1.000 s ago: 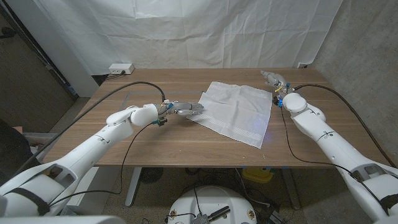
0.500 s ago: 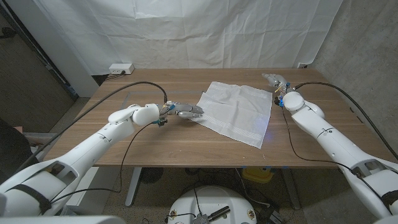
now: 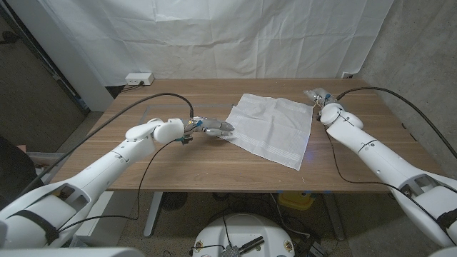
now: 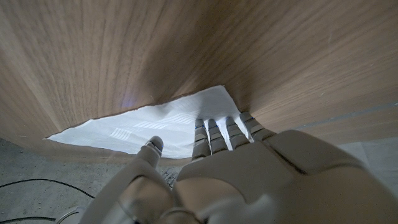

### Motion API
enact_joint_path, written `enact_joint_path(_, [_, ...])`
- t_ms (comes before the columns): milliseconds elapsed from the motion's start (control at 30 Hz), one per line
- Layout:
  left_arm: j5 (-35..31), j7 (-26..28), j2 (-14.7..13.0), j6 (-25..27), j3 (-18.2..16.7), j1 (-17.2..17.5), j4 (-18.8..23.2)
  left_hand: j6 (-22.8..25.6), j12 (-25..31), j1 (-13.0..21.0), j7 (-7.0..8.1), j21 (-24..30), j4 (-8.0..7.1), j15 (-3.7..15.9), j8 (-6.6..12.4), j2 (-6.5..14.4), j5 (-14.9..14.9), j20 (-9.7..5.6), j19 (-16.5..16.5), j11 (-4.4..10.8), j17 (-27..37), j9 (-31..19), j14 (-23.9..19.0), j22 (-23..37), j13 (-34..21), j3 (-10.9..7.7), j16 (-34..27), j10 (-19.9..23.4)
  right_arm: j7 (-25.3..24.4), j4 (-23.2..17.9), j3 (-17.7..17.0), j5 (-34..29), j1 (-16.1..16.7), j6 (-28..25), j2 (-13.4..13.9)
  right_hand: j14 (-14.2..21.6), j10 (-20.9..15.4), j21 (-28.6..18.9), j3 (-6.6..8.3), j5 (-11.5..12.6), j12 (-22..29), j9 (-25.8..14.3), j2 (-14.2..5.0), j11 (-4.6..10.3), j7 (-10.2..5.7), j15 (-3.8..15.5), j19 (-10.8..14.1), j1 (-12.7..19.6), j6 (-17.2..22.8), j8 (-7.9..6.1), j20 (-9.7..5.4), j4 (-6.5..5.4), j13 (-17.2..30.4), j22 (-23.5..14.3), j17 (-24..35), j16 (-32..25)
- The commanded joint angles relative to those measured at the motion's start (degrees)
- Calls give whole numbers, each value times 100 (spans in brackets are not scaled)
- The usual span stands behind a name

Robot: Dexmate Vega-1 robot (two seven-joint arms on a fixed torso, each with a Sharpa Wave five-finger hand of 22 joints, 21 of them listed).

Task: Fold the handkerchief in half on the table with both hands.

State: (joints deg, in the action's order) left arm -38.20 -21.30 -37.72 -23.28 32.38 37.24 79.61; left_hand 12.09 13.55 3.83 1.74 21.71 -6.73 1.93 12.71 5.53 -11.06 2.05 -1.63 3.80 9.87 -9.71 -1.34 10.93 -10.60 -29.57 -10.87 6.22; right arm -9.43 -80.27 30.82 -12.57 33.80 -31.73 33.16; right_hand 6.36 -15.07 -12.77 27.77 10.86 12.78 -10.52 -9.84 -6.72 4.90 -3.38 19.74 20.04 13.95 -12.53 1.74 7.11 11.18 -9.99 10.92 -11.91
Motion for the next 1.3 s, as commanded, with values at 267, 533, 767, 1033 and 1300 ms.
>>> enact_joint_path(267, [-17,-33,9,-21,-9,-5,-15,39,4,-16,-5,5,-18,89,-46,-6,-41,-29,59,23,5,-34,2,6,-18,27,4,59,378,338,1431,-1334,-751,-1229,16,-65,108,45,-59,-52,-26,-30,224,108,-106,9,-75,91,153,-16,68,99,15,-13,-8,35])
enact_joint_path(533, [-2,-47,19,-15,-12,-9,-24,29,-23,-19,4,-4,-20,105,-75,0,-45,-35,61,7,4,-35,24,5,-18,24,20,31,333,620,1733,-1609,-935,-1310,-99,-72,135,62,-176,-34,-46,-40,411,205,-243,35,-74,79,389,-62,83,140,15,-13,-14,60])
enact_joint_path(767, [-6,-37,29,-8,-11,-7,-16,15,-38,-19,-3,-11,-20,95,-99,3,-47,-49,64,3,3,-35,41,5,-18,22,31,22,322,1077,1995,-1835,-1144,-1561,-353,13,78,43,-185,-1,-31,-44,448,262,-289,104,14,172,511,-76,73,190,14,-12,-26,47])
enact_joint_path(1033, [22,-57,29,3,-21,-3,-9,15,-52,-21,-2,-17,-21,97,-116,6,-49,-59,69,10,3,-36,47,4,-19,21,35,17,356,1475,2154,-1919,-1264,-1647,-507,104,-27,21,-145,41,-4,-49,439,327,-333,173,131,353,658,-97,39,254,10,-8,-38,40])
enact_joint_path(1300, [24,-42,34,-29,-13,-25,-45,17,-63,-27,-9,-23,-26,90,-130,7,-52,-59,75,9,3,-37,51,5,-19,22,38,18,414,1597,2320,-2043,-1335,-1722,-564,211,-152,11,-106,79,24,-52,465,331,-314,209,234,567,796,-112,34,310,6,-4,-48,33])
